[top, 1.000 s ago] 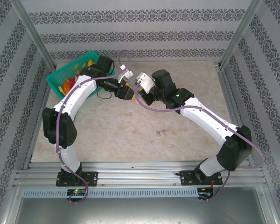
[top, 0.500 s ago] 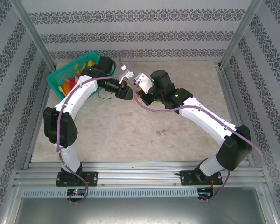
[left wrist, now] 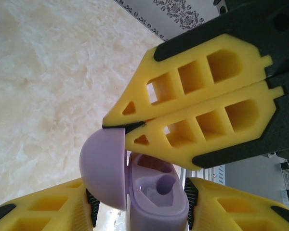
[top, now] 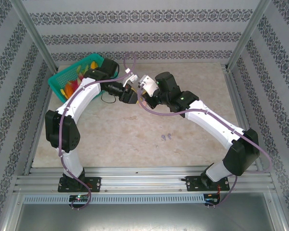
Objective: Insert the wireless bluetooth earbuds into the charging case
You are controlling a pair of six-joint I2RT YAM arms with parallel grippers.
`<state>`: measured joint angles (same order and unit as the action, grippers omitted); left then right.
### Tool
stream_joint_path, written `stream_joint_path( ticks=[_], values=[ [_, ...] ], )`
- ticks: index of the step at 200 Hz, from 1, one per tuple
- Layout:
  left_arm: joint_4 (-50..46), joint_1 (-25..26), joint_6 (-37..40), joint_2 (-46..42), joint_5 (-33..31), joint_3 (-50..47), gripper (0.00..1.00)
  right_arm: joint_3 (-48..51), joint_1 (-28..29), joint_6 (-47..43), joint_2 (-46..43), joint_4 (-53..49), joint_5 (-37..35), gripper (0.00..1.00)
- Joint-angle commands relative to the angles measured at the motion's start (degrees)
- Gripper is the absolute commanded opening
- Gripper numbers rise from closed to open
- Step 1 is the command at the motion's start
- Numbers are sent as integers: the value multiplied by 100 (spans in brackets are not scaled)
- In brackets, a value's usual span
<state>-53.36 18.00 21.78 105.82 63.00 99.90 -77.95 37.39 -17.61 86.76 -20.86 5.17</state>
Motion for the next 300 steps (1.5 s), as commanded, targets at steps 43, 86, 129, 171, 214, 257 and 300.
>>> stream_joint_path(
  ticks=[43, 86, 129, 171, 214, 257, 300],
  values=[
    [-113, 56, 151, 19, 212, -39, 49, -164, 43, -83, 52, -5, -95, 1],
    [-62, 57, 112, 35, 247, -24, 45, -159, 44, -76, 52, -6, -106, 0],
    [-4, 49, 68, 40, 265, -31, 43, -150, 47, -72, 64, 2, -95, 0],
    [4, 62, 57, 42, 276, -5, 39, -132, 39, -83, 43, 9, -108, 1],
    [-4, 58, 69, 29, 277, -1, 36, -150, 40, -85, 45, -6, -117, 0],
    [-14, 59, 80, 21, 282, -31, 31, -154, 38, -85, 53, -6, -122, 1],
    [-8, 57, 89, 34, 287, -21, 24, -174, 45, -76, 59, -6, -137, 1]
  ],
)
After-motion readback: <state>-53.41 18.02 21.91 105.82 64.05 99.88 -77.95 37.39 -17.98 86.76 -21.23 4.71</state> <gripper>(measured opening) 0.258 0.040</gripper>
